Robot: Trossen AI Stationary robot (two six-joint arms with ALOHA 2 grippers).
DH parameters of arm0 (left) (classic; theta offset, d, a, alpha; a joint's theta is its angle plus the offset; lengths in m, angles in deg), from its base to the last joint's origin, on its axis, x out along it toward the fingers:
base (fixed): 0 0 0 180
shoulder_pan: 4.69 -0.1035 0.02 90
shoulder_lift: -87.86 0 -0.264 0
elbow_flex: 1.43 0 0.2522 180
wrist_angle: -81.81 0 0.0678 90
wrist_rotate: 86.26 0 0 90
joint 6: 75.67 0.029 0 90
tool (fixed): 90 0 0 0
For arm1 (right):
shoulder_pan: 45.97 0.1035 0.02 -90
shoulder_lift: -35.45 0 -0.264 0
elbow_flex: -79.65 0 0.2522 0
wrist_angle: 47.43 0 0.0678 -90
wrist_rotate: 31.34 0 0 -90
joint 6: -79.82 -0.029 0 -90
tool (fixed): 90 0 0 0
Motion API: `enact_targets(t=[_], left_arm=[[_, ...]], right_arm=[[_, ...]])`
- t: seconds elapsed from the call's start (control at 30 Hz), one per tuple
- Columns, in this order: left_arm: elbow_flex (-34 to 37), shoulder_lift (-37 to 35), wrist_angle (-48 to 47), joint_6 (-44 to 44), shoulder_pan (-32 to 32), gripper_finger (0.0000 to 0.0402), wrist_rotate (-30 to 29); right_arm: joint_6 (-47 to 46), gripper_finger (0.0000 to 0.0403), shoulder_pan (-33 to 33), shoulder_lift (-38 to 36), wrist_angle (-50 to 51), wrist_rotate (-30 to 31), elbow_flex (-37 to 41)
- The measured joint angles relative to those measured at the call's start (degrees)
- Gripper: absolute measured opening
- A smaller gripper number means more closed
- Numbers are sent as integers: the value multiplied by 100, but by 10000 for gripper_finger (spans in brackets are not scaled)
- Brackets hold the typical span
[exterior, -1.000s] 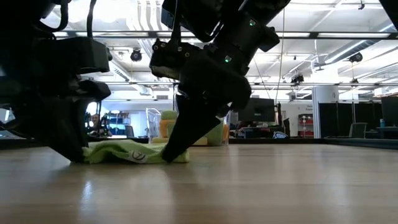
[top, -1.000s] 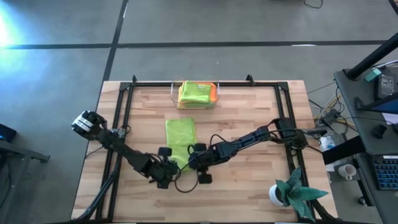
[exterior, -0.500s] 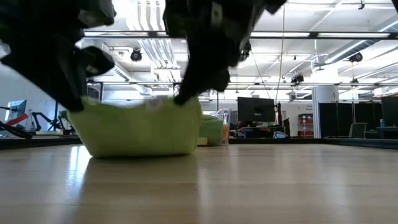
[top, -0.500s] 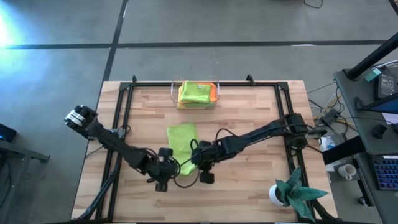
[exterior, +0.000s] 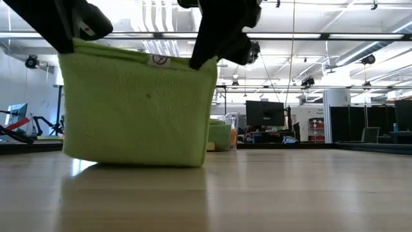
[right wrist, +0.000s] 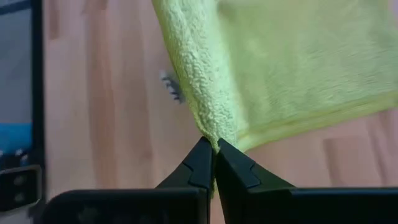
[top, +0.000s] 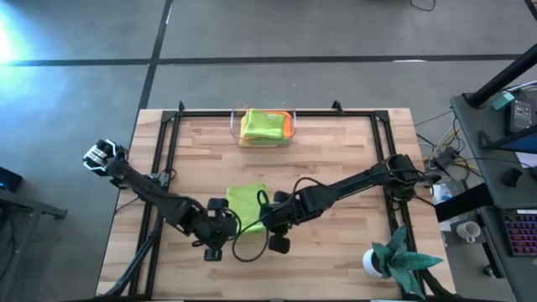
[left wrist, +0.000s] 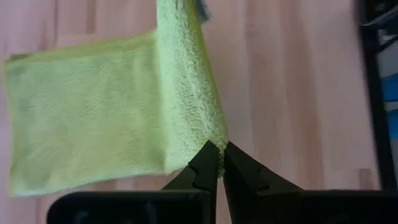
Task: Fold microfiber towels
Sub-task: Fold the light green microfiber cloth
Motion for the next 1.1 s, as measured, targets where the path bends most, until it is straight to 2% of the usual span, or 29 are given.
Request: enact_targets(t=[0.23, 0.37, 0.47, 0.7, 0.83, 1.1], left_arm=[[103, 0, -631, -180, -163, 1, -696], [119, 0, -1225, -372, -372, 1, -1067], [135, 0, -1450, -333, -550, 1, -1240], [645, 17, -1313, -211, -987, 1, -1377], [1024, 17, -820, -208, -1221, 1, -1390], [1312, 26, -400, -171, -1482, 1, -1583]], right_arm=[[42, 9, -233, 32, -42, 548, -23], [416, 9, -473, 35, -266, 1046, 73], [664, 9, -668, 39, -487, 1097, 130], [817, 9, -1022, 332, -802, 1099, 271], [820, 9, -1076, 503, -808, 1091, 268], [824, 9, -1250, 584, -770, 1273, 264]])
